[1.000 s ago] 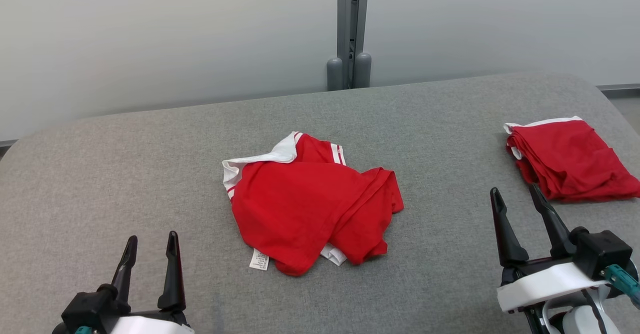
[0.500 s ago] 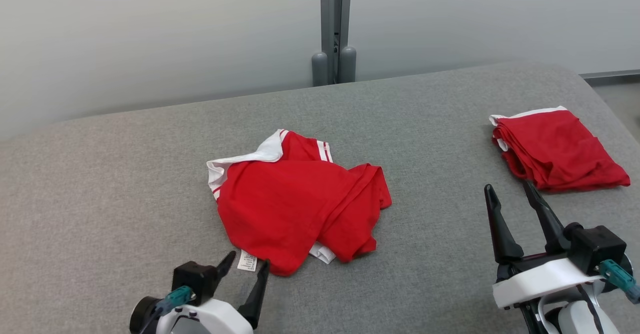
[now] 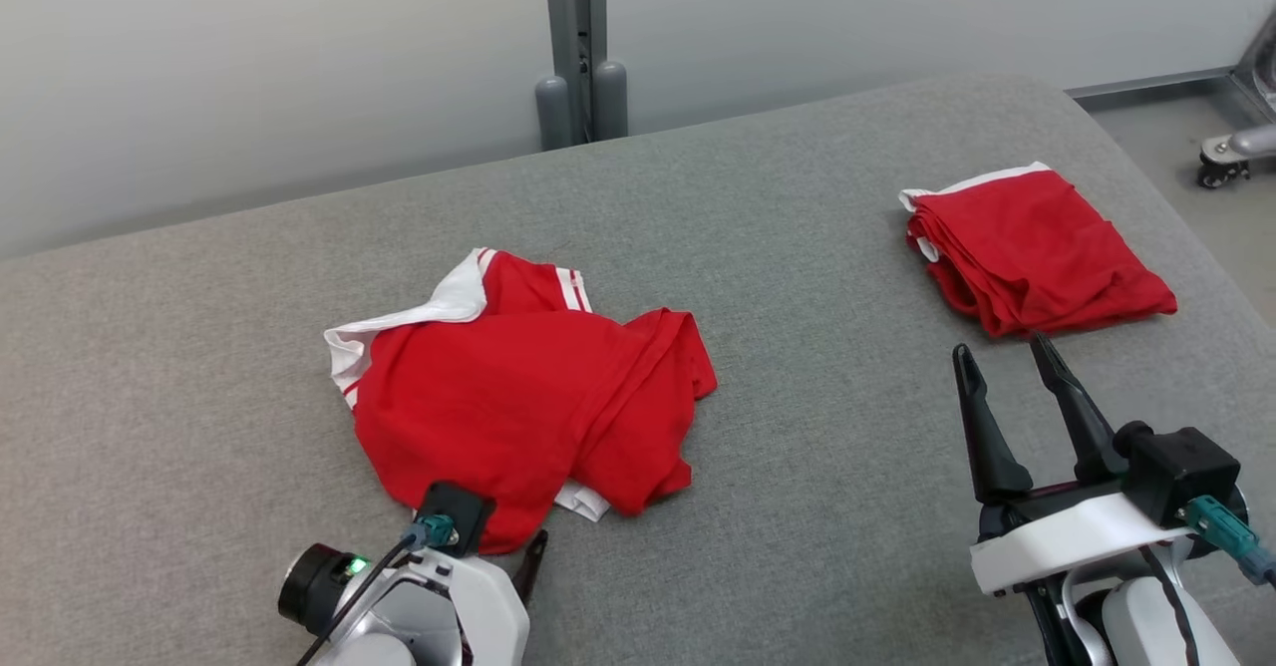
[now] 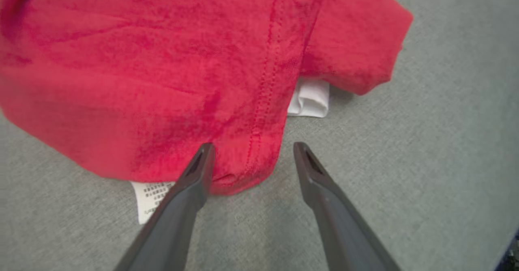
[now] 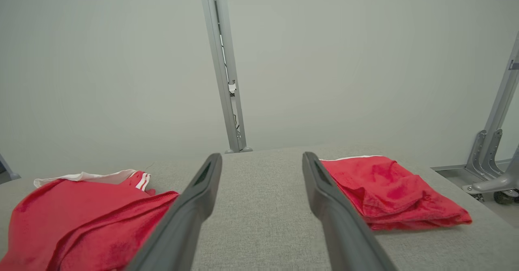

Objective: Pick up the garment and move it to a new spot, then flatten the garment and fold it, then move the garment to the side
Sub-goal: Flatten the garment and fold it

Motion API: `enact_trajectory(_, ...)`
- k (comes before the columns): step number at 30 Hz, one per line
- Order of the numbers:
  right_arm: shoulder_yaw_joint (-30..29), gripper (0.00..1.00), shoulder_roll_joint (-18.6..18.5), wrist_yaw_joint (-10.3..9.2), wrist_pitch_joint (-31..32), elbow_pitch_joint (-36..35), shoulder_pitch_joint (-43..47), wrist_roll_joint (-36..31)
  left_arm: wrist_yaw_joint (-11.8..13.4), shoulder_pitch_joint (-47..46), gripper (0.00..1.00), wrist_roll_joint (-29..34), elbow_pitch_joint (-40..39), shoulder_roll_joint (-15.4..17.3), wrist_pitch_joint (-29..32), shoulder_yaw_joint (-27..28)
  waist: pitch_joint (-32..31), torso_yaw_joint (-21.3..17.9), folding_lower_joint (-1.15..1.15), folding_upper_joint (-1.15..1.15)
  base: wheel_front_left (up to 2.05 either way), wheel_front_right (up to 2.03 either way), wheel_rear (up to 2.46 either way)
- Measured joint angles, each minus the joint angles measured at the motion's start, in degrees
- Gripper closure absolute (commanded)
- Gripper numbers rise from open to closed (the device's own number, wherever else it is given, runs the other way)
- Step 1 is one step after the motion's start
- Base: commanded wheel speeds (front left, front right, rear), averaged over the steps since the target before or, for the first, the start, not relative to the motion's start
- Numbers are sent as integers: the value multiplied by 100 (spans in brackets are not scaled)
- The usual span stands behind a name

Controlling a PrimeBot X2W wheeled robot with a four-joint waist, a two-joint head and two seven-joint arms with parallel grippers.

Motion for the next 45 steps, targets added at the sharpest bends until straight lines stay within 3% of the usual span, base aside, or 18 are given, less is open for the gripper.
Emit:
enact_trajectory(4, -35, 0, 11, 0, 0, -1, -9, 1, 160, -238, 0, 192, 487, 41, 35, -87, 99, -165, 0, 0, 0, 0, 0)
enact_trajectory(5, -41, 0, 15, 0, 0, -1, -9, 1, 163, -250, 12, 192, 553, 33, 37, -100, 109, -180, 0, 0, 0, 0, 0)
enact_trajectory(6, -51, 0, 23, 0, 0, -2, -8, 1, 172, -268, 12, 196, 598, 31, 43, -114, 114, -186, 0, 0, 0, 0, 0)
enact_trajectory(7, -51, 0, 23, 0, 0, -2, -8, 1, 172, -268, 46, 196, 598, 31, 43, -114, 114, -186, 0, 0, 0, 0, 0)
enact_trajectory(8, -64, 0, 25, 0, 0, -3, -8, 1, 189, -287, 68, 211, 632, 32, 37, -129, 114, -183, 0, 0, 0, 0, 0)
enact_trajectory(9, -92, 0, 25, 0, 0, -5, -7, 1, 222, -309, 100, 242, 657, 33, 12, -141, 114, -173, 0, 0, 0, 0, 0)
enact_trajectory(17, -144, 0, 68, 0, 0, -21, 19, -4, 186, -364, 100, 215, 622, 43, -232, -175, 48, 98, 0, 0, 0, 0, 0)
enact_trajectory(25, -170, 0, 87, 0, 0, -26, 75, -15, 146, -198, 100, -576, -679, 81, -555, 468, -43, 505, 0, 0, 0, 0, 0)
enact_trajectory(35, -175, 0, 89, 0, 0, -42, 79, -31, 666, 627, 100, -1160, -2102, 988, -366, 1746, -63, 714, 0, 0, 0, 0, 0)
enact_trajectory(40, -129, 0, 38, 0, 0, -44, 15, -25, 723, 723, 100, -1361, -2038, 1321, -393, 2218, 42, 680, 0, 0, 0, 0, 0)
enact_trajectory(45, -116, 0, -16, 0, 0, -41, -74, -21, 698, 559, 100, -1439, -1336, 1724, -726, 2674, 170, 588, 0, 0, 0, 0, 0)
